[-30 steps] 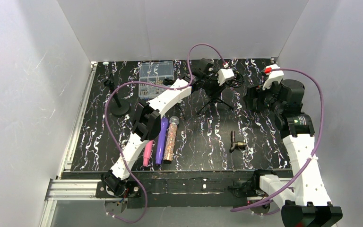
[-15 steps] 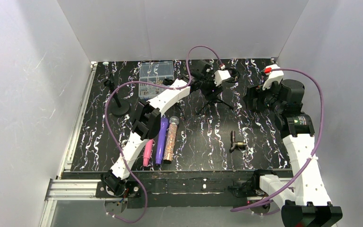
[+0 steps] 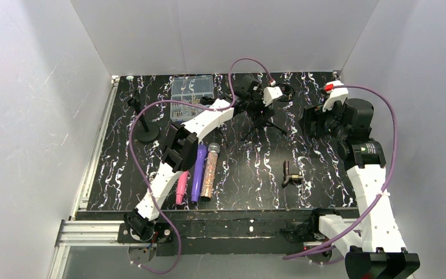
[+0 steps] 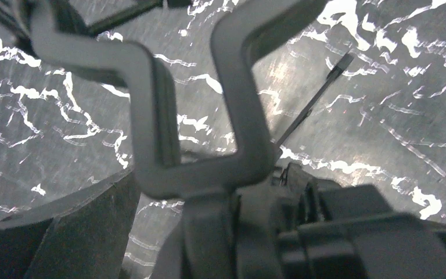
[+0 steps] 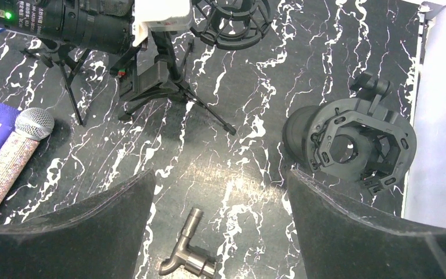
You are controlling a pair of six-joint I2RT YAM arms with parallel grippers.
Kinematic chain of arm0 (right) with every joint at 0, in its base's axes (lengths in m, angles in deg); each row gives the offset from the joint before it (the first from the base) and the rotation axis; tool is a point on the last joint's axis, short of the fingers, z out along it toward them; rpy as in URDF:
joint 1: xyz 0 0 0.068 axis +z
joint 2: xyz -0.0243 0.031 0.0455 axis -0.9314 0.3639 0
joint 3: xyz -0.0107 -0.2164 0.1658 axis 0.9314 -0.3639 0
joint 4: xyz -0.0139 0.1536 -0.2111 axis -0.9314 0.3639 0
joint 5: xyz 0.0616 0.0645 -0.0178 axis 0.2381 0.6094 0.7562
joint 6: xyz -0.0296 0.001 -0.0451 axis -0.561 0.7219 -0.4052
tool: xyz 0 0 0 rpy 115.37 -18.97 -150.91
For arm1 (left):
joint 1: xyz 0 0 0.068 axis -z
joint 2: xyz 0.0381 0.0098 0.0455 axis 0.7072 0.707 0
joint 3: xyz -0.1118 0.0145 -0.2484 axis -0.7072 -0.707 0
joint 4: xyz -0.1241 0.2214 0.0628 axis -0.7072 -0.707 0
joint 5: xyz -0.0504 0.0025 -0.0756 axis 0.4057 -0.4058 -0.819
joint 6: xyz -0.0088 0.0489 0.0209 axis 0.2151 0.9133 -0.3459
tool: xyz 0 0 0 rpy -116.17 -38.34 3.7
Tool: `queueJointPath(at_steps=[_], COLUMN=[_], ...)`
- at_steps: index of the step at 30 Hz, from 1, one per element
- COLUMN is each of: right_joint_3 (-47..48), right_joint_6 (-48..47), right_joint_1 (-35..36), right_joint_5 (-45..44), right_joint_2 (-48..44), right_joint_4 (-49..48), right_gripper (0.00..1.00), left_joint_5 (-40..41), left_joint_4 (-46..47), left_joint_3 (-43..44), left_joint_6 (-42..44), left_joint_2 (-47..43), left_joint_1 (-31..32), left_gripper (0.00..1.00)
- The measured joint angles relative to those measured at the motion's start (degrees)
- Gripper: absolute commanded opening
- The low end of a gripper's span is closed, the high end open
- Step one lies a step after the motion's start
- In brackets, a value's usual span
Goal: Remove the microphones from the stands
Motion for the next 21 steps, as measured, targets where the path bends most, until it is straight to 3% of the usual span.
queueJointPath(at_steps=[14,21], right_joint_3=[-0.2,-0.2], right_joint_6=[0.0,-0.1], right_joint_1=[-0.7,-0.7], right_joint_5=[0.5,0.5], right_joint_2=[-0.6,-0.6], right_joint_4=[0.0,0.0], right_gripper=[0.93,0.93], left_joint_5=[-1.5,-1.9], left_joint_4=[1.3,1.2], left_joint_3=[-13.4,-15.7], left_joint_6=[-4.2,-5.4], left_joint_2=[-9.7,-14.8], left_joint_1=[0.0,0.0], left_gripper=[0.98,0.98])
